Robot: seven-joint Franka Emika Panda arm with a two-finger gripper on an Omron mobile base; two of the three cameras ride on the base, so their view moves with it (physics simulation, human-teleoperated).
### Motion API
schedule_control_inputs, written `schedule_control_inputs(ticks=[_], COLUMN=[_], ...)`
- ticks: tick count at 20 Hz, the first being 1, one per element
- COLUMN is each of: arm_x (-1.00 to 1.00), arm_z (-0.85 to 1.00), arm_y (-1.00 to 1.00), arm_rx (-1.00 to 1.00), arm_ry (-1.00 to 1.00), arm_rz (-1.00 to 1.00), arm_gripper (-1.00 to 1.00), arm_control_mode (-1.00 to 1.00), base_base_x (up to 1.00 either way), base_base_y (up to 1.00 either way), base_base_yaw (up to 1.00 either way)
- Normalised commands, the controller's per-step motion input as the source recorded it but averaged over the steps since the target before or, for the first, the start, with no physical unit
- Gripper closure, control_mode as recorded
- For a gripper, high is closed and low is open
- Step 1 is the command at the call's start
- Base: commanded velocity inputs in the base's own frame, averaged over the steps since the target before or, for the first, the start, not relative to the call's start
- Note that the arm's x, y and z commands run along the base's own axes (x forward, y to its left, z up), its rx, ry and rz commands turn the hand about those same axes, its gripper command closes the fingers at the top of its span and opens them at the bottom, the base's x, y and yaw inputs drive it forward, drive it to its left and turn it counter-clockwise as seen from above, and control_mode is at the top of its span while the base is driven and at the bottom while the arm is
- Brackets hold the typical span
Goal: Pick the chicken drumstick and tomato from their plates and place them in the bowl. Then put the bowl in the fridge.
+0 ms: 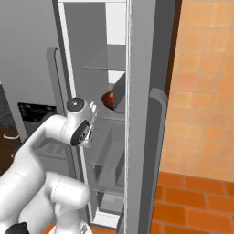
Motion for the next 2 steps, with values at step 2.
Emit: schedule_control_inputs(ticks=[2], arm_x=[-1.00], arm_z=[0.00], arm_y=[0.10], arm_rx=[-0.03], arm_ry=[0.00], arm_rz=[0.00], arm_gripper=[-1.00], arm_control_mode=[-1.00], base_base_x=[0.00], base_base_y=[0.00], base_base_yaw=[0.00])
